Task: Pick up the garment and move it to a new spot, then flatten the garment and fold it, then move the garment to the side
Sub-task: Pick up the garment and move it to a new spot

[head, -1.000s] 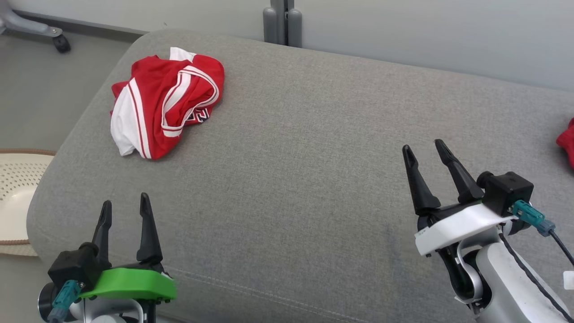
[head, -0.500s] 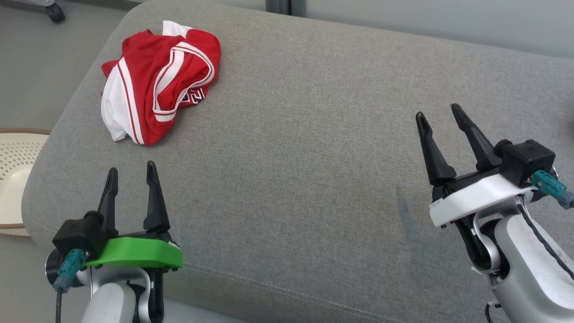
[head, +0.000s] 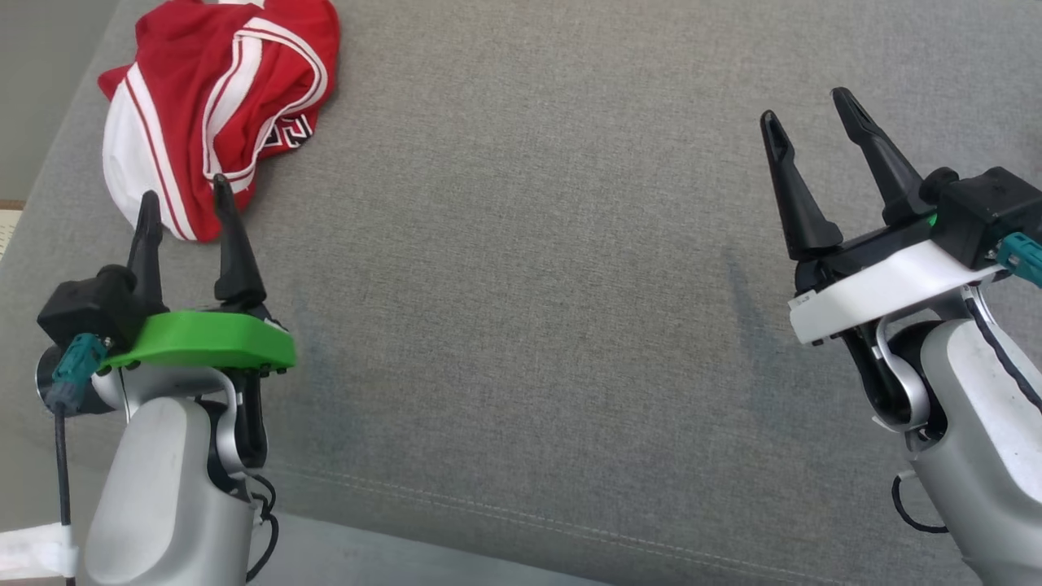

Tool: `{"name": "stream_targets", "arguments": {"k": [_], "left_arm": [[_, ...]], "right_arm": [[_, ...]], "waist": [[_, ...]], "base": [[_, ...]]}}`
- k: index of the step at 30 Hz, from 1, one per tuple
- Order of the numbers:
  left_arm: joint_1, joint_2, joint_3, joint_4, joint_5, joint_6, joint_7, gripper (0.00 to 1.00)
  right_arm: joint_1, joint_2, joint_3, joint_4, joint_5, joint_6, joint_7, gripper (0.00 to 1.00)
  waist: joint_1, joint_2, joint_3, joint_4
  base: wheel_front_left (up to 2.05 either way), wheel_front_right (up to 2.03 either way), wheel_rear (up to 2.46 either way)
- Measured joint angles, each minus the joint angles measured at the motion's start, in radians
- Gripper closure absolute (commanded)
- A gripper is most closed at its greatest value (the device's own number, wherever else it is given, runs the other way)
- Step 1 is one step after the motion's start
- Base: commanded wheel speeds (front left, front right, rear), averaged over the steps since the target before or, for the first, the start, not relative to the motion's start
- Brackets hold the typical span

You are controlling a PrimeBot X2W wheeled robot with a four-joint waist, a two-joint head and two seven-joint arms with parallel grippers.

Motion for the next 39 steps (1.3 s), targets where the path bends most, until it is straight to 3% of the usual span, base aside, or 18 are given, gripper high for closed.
{"name": "stream_targets", "arguments": {"k": [23, 32, 39], "left_arm": [[-0.253, -0.012, 0.164, 0.345, 0.018, 0.014, 0.000, 0.00], [-0.305, -0.010, 0.283, 0.437, 0.108, 0.014, 0.000, 0.00], [-0.338, -0.006, 0.312, 0.526, 0.144, 0.014, 0.000, 0.00]], "right_arm": [[-0.098, -0.026, -0.010, -0.034, -0.015, 0.011, 0.029, 0.00], [-0.114, -0.022, 0.000, -0.033, -0.014, 0.020, 0.029, 0.00], [-0.122, -0.016, 0.006, -0.023, -0.014, 0.030, 0.029, 0.00]], "waist": [[0.0000, 0.0000, 0.174, -0.122], [0.0000, 0.0000, 0.188, -0.133], [0.0000, 0.0000, 0.199, -0.151]], "base": [[0.00, 0.00, 0.00], [0.00, 0.00, 0.00], [0.00, 0.00, 0.00]]}}
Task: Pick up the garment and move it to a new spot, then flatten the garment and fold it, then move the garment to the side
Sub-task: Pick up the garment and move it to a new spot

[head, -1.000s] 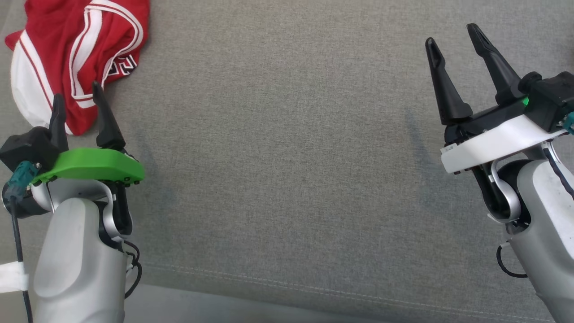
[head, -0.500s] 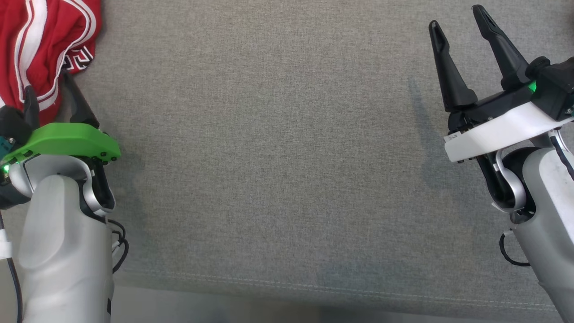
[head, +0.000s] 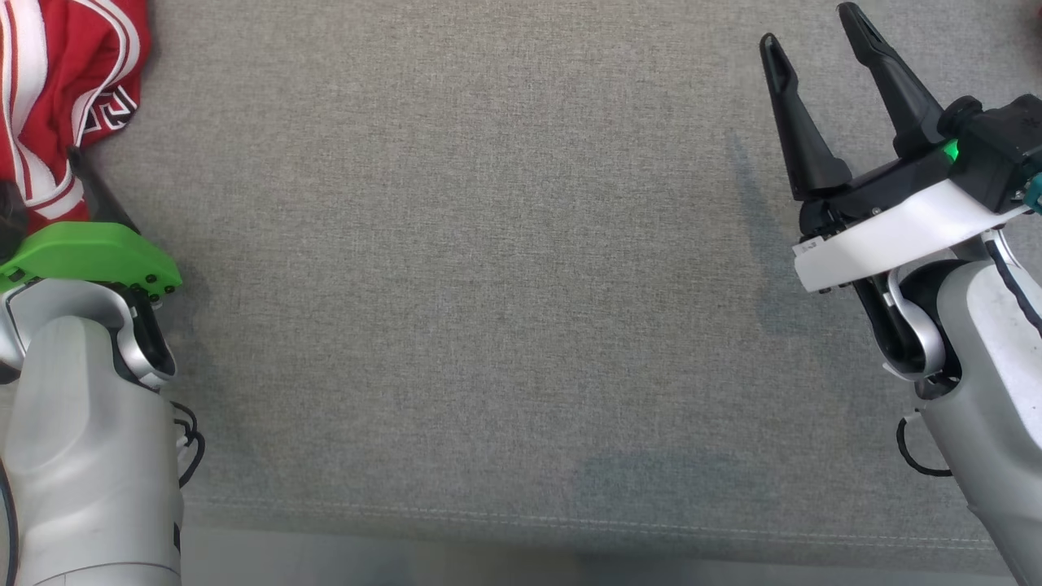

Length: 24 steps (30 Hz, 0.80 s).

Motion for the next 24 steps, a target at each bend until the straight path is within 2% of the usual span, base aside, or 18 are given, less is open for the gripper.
{"name": "stream_targets", "arguments": {"k": [2, 3, 4, 5, 6, 7, 18, 24], "left_arm": [[-0.001, 0.004, 0.010, 0.020, 0.012, 0.000, 0.000, 0.00], [-0.003, 0.004, 0.014, 0.031, 0.019, 0.000, 0.000, 0.18], [-0.007, 0.004, 0.017, 0.039, 0.024, 0.000, 0.000, 0.53], [-0.012, 0.003, 0.018, 0.044, 0.028, 0.000, 0.000, 0.66], [-0.017, 0.002, 0.018, 0.046, 0.033, 0.000, 0.000, 0.89], [-0.024, 0.002, 0.015, 0.046, 0.037, 0.000, 0.000, 1.00], [-0.060, -0.012, -0.051, -0.061, 0.061, -0.003, 0.000, 1.00], [-0.065, -0.018, -0.087, -0.123, 0.072, -0.042, 0.000, 1.00]], "right_arm": [[-0.001, 0.005, 0.003, 0.004, 0.000, 0.002, 0.000, 0.00], [-0.001, 0.006, 0.003, 0.007, 0.000, 0.002, 0.000, 0.00], [-0.001, 0.005, 0.002, 0.011, 0.000, 0.002, -0.001, 0.00], [-0.001, 0.005, 0.001, 0.016, 0.000, 0.002, -0.004, 0.00], [-0.001, 0.005, 0.000, 0.020, 0.000, 0.002, -0.010, 0.00], [-0.001, 0.005, -0.001, 0.023, 0.000, 0.002, -0.011, 0.00], [0.005, 0.032, -0.002, 0.075, 0.011, 0.003, -0.059, 0.00], [0.030, 0.054, 0.004, 0.111, 0.025, 0.007, -0.086, 0.00]], "waist": [[0.0000, 0.0000, 0.000, -0.007], [0.0000, 0.0000, 0.000, -0.011], [0.0000, 0.0000, -0.001, -0.014], [0.0000, 0.0000, -0.002, -0.017], [0.0000, 0.0000, -0.004, -0.019], [0.0000, 0.0000, -0.007, -0.021], [0.0000, 0.0000, -0.060, -0.030], [0.0000, 0.0000, -0.105, -0.037]], "base": [[0.00, 0.00, 0.00], [0.00, 0.00, 0.00], [0.00, 0.00, 0.00], [0.00, 0.00, 0.00], [0.00, 0.00, 0.00], [0.00, 0.00, 0.00], [0.00, 0.00, 0.00], [0.00, 0.00, 0.00]]}}
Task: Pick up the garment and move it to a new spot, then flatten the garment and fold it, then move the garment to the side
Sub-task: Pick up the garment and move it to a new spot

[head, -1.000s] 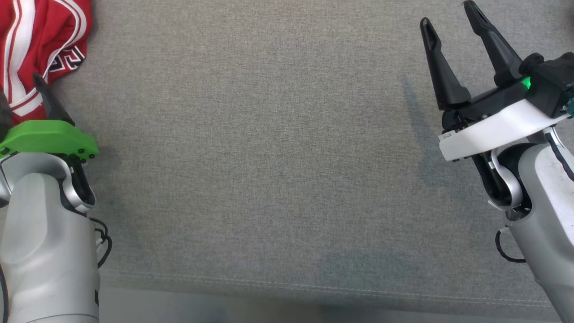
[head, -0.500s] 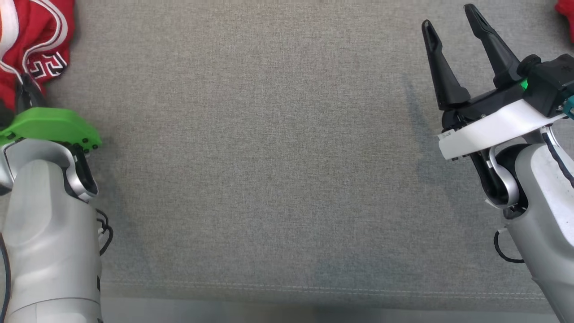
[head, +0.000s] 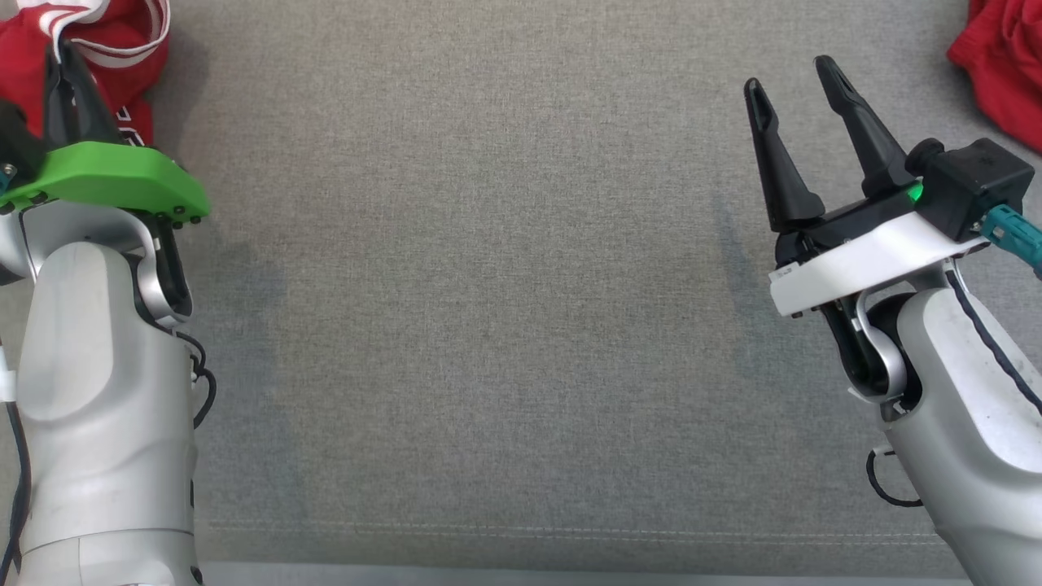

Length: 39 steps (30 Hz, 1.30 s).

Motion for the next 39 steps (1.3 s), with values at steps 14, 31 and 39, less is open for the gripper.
{"name": "stream_targets", "arguments": {"k": [14, 31, 39], "left_arm": [[-0.055, -0.006, -0.104, -0.012, -0.101, -0.121, 0.000, 1.00], [-0.282, -0.006, -0.269, -0.109, -0.656, -0.096, 0.057, 1.00], [-0.341, -0.006, -0.318, -0.170, -0.792, -0.011, 0.021, 1.00]], "right_arm": [[0.064, 0.061, 0.022, 0.081, 0.039, 0.003, -0.039, 0.00], [0.084, 0.137, 0.084, 0.142, 0.051, 0.034, -0.055, 0.00], [0.087, 0.156, 0.103, 0.179, 0.055, 0.044, -0.057, 0.00]], "waist": [[0.0000, 0.0000, -0.125, -0.068], [0.0000, 0.0000, -0.228, -0.238], [0.0000, 0.0000, -0.262, -0.333]], "base": [[0.00, 0.00, 0.00], [0.00, 0.00, 0.00], [0.00, 0.00, 0.00]]}}
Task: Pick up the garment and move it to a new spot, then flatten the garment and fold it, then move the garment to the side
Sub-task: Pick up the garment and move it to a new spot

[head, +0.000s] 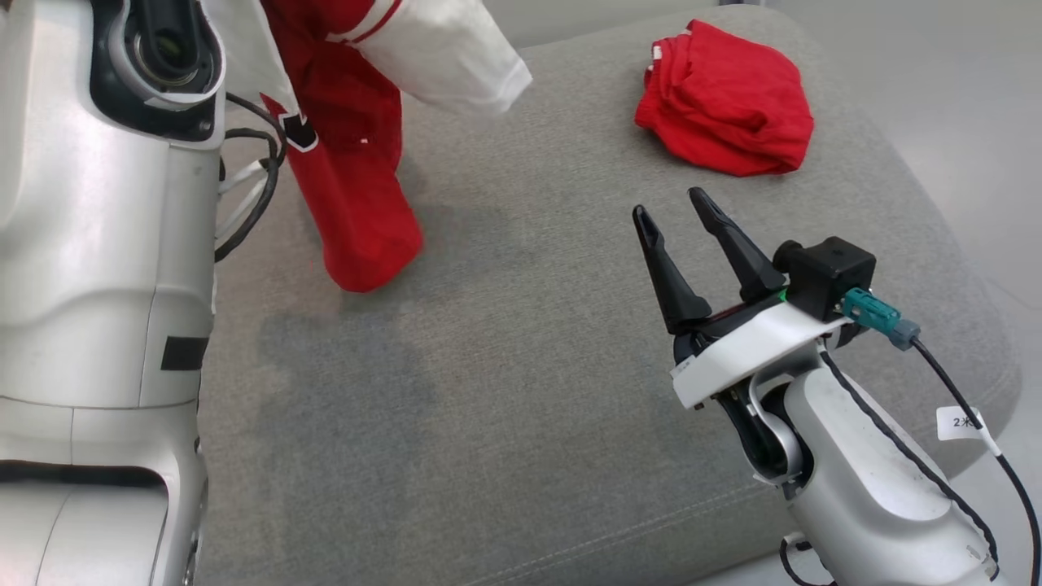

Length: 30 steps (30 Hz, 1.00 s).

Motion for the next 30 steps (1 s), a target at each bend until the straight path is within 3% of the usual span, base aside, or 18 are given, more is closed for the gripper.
{"name": "stream_targets", "arguments": {"k": [9, 15, 24, 30], "left_arm": [[0.005, -0.001, -0.182, 0.015, -0.018, 0.042, -0.009, 1.00], [0.098, 0.000, -0.282, 0.081, 0.024, 0.053, -0.009, 1.00], [0.220, 0.003, -0.267, 0.229, 0.140, 0.058, -0.018, 1.00], [0.282, 0.005, -0.261, 0.274, 0.155, 0.059, -0.020, 1.00]], "right_arm": [[0.023, -0.003, -0.015, -0.002, 0.003, -0.002, -0.006, 0.00], [0.039, -0.023, -0.049, -0.017, 0.016, -0.012, -0.007, 0.00], [0.039, -0.023, -0.060, -0.030, 0.017, -0.020, -0.016, 0.00], [0.042, -0.023, -0.060, -0.029, 0.017, -0.020, -0.016, 0.00]], "waist": [[0.0000, 0.0000, -0.030, -0.091], [0.0000, 0.0000, 0.003, -0.099], [0.0000, 0.0000, 0.065, -0.069], [0.0000, 0.0000, 0.082, -0.050]], "base": [[0.00, 0.00, 0.00], [0.00, 0.00, 0.00], [0.00, 0.00, 0.00], [0.00, 0.00, 0.00]]}}
